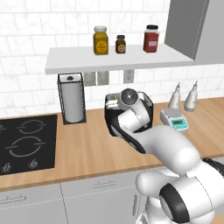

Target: Start the toaster. Once the lever pops up, take the bread to the plate on the dining counter.

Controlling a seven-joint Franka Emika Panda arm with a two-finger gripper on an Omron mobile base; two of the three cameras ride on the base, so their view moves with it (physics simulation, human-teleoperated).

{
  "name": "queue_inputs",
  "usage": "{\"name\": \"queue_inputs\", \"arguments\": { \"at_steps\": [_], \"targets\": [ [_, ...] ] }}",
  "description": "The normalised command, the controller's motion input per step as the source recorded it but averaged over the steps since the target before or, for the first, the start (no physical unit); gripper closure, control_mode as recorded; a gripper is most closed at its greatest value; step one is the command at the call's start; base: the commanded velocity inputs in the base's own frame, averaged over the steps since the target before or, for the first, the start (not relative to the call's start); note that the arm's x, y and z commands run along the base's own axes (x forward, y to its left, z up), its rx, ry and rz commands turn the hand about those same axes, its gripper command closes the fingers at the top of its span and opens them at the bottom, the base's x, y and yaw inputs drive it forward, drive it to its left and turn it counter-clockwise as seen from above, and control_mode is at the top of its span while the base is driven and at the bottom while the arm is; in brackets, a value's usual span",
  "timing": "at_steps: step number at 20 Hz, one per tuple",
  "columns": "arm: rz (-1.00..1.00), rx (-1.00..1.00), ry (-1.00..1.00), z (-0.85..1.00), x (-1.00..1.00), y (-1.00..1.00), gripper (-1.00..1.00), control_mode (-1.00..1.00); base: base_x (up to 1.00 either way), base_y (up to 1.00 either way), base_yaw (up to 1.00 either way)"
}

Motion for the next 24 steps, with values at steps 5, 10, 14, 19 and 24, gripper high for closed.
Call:
{"name": "queue_inputs", "arguments": {
  "at_steps": [5, 10, 14, 19, 24],
  "targets": [
    [0.0, 0.0, 0.0, 0.0, 0.0, 0.0, -1.0, -1.0, 0.0, 0.0, 0.0],
    [0.0, 0.0, 0.0, 0.0, 0.0, 0.0, -1.0, -1.0, 0.0, 0.0, 0.0],
    [0.0, 0.0, 0.0, 0.0, 0.0, 0.0, -1.0, -1.0, 0.0, 0.0, 0.0],
    [0.0, 0.0, 0.0, 0.0, 0.0, 0.0, -1.0, -1.0, 0.0, 0.0, 0.0],
    [0.0, 0.0, 0.0, 0.0, 0.0, 0.0, -1.0, -1.0, 0.0, 0.0, 0.0]
  ]
}}
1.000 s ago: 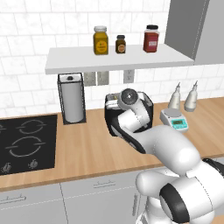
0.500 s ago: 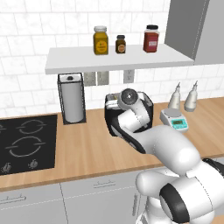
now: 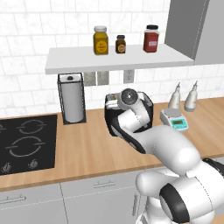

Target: Start the toaster. Once the lever pops up, take the bread to the plate on the dining counter.

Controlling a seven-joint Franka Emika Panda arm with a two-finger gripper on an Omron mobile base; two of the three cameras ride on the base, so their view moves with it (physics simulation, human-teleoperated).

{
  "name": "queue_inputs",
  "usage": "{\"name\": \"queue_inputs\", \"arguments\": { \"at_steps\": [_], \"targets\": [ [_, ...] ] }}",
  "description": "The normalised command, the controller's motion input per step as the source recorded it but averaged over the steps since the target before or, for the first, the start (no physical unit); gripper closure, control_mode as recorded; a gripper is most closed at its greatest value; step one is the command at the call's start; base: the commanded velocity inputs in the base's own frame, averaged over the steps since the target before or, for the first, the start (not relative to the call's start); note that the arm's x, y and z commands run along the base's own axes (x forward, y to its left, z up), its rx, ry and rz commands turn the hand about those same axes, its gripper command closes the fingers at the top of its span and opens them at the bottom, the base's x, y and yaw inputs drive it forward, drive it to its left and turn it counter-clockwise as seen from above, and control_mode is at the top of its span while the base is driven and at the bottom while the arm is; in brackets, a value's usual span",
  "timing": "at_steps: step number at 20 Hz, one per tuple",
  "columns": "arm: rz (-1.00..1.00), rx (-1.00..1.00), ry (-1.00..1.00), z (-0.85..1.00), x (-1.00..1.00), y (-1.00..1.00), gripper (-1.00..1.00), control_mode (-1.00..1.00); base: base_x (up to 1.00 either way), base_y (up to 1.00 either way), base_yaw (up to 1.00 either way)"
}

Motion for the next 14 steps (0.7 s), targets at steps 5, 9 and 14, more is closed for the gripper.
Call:
{"name": "queue_inputs", "arguments": {
  "at_steps": [5, 9, 14],
  "targets": [
    [0.0, 0.0, 0.0, 0.0, 0.0, 0.0, -1.0, -1.0, 0.0, 0.0, 0.0],
    [0.0, 0.0, 0.0, 0.0, 0.0, 0.0, -1.0, -1.0, 0.0, 0.0, 0.0],
    [0.0, 0.01, 0.0, 0.0, 0.0, -0.05, -1.0, -1.0, 0.0, 0.0, 0.0]
  ]
}}
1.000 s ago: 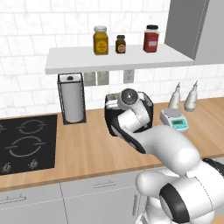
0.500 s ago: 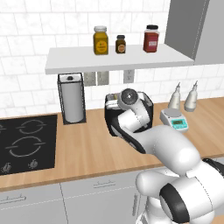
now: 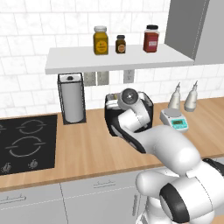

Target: Start the toaster. Once the lever pops up, take the bread to the plate on the dining counter.

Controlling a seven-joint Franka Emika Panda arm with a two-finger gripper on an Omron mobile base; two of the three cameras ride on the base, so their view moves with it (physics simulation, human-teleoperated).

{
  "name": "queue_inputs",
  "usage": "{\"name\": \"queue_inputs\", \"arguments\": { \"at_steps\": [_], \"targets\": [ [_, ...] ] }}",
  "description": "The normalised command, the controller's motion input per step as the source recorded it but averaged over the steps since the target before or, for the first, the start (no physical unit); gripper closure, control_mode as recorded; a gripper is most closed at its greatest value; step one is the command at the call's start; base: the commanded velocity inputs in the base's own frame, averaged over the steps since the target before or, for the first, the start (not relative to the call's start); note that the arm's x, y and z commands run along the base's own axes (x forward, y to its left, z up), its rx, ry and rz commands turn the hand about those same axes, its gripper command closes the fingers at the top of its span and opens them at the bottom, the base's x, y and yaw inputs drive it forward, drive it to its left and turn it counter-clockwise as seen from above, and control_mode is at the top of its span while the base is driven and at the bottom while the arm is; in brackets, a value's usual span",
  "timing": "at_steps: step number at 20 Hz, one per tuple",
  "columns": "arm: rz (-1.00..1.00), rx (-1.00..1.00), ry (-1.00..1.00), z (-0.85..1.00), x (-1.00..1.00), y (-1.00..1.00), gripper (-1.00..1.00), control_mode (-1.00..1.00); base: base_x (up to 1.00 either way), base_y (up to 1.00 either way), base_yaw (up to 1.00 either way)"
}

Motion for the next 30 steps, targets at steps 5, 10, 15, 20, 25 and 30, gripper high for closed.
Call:
{"name": "queue_inputs", "arguments": {
  "at_steps": [5, 10, 15, 20, 25, 30],
  "targets": [
    [0.0, 0.05, 0.02, 0.01, 0.0, -0.03, -1.0, -1.0, 0.0, 0.0, 0.0],
    [0.0, 0.0, 0.1, 0.0, 0.0, 0.0, -1.0, -1.0, 0.0, 0.0, 0.0],
    [0.0, 0.02, 0.0, 0.0, 0.0, -0.06, -1.0, -1.0, 0.0, 0.0, 0.0],
    [0.0, 0.0, -0.03, 0.0, 0.0, -0.15, -1.0, -1.0, 0.0, 0.0, 0.0],
    [0.0, 0.05, 0.0, 0.0, 0.15, -0.11, -1.0, -1.0, 0.0, 0.0, 0.0],
    [0.0, 0.15, 0.0, 0.0, 0.11, -0.01, -1.0, -1.0, 0.0, 0.0, 0.0]
  ]
}}
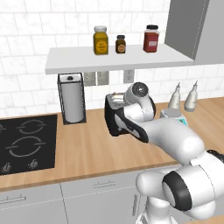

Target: Start the toaster. Once the lever pops up, take the bread to the plate on the dining counter.

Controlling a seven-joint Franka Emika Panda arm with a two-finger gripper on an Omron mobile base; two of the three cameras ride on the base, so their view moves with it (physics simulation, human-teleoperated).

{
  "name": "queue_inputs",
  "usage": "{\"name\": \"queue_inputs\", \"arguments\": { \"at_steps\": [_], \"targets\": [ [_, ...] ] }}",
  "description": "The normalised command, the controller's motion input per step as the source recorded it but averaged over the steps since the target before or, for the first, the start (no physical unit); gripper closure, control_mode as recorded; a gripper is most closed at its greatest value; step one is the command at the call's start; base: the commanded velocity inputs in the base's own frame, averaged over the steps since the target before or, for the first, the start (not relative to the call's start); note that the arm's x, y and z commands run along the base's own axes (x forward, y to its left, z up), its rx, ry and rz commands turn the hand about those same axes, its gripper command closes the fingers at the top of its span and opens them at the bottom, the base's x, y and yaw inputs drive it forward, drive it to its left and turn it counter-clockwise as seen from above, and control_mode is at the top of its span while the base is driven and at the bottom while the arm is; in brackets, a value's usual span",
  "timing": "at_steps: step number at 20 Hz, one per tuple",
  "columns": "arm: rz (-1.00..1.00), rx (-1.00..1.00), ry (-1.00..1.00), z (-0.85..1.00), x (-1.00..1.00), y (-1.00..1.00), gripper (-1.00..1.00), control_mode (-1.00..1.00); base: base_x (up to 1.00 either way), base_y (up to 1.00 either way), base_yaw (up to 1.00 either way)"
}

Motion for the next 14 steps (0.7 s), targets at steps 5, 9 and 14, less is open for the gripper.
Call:
{"name": "queue_inputs", "arguments": {
  "at_steps": [5, 9, 14],
  "targets": [
    [0.0, 0.15, 0.0, 0.03, 0.0, 0.0, -1.0, -1.0, 0.0, 0.0, 0.0],
    [0.0, 0.08, -0.03, 0.0, -0.04, 0.0, -1.0, -1.0, 0.0, 0.0, 0.0],
    [0.0, 0.01, -0.02, 0.01, 0.0, 0.0, -1.0, -1.0, 0.0, 0.0, 0.0]
  ]
}}
